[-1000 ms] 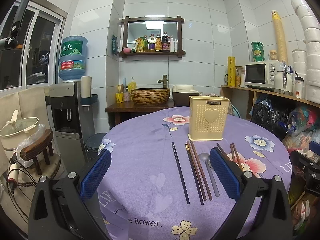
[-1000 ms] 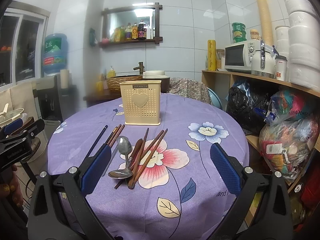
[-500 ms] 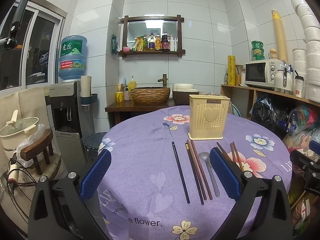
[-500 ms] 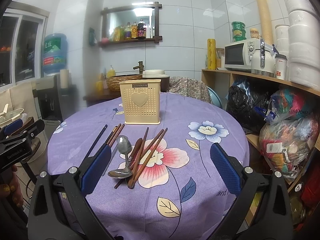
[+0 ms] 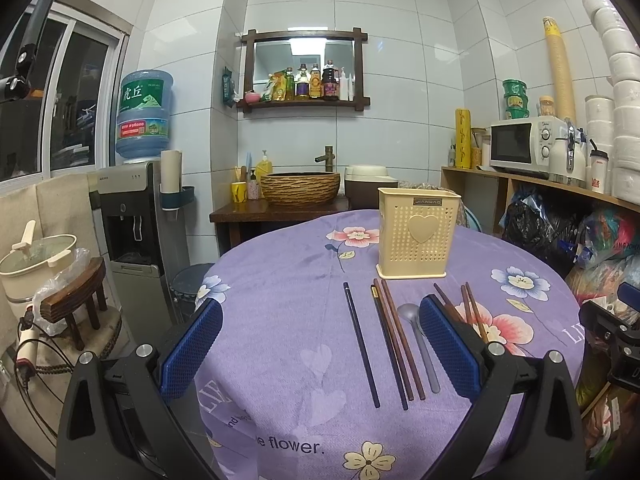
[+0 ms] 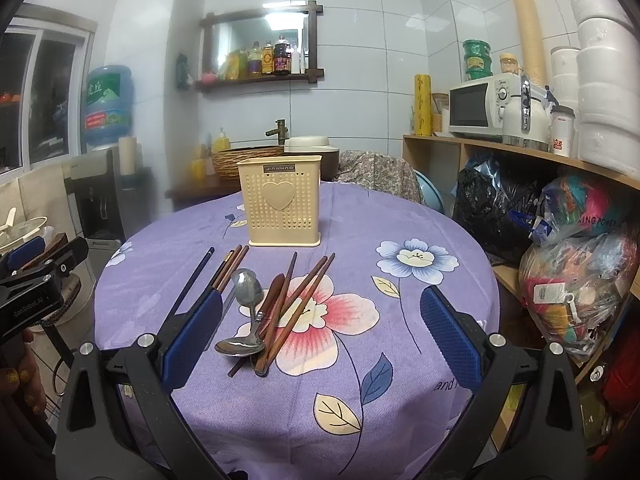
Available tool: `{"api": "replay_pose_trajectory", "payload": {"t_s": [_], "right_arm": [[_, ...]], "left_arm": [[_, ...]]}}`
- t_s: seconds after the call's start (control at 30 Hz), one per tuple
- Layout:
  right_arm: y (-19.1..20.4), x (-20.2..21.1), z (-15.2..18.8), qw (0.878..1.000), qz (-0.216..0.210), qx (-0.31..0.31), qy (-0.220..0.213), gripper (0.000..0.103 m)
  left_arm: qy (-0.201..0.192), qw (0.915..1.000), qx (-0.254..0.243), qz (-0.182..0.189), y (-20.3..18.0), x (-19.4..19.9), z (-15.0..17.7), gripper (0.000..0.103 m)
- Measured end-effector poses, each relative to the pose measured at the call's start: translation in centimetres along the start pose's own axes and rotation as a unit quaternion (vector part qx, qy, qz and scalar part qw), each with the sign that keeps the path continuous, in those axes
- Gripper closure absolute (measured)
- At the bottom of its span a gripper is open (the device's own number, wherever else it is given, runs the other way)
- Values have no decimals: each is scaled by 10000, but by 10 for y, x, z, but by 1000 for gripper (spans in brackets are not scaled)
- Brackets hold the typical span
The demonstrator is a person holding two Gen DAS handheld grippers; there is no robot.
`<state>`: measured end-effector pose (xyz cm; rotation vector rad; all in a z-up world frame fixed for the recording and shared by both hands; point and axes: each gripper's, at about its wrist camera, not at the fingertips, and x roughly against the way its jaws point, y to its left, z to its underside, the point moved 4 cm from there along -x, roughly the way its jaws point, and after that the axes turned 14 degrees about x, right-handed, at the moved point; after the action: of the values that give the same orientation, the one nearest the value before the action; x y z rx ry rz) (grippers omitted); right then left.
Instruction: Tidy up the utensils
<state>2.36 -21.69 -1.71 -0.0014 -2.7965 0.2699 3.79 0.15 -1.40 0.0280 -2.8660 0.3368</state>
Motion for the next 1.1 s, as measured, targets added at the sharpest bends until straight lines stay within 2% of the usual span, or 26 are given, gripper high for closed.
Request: {"api": "replay_pose_trajectory", "payload": {"t_s": [0.4,0.67,0.93,1.1], "right_arm": [[1,-6,3,10000,-15,6,96,5],[2,-23,9,9991,-4,156,397,5],[-7,-53,19,9960,-23,200,869,5],[-16,-81,21,9927,-125,179,1188,5]], "left_arm": [[124,9999,-60,-36,-4,-4,-1,5],[372,9992,-40,-110,0,-16,4,5],[833,9960,-110,-301,12,-42,12,5],[1520,9882,33,-209,21,-75,12,5]]}}
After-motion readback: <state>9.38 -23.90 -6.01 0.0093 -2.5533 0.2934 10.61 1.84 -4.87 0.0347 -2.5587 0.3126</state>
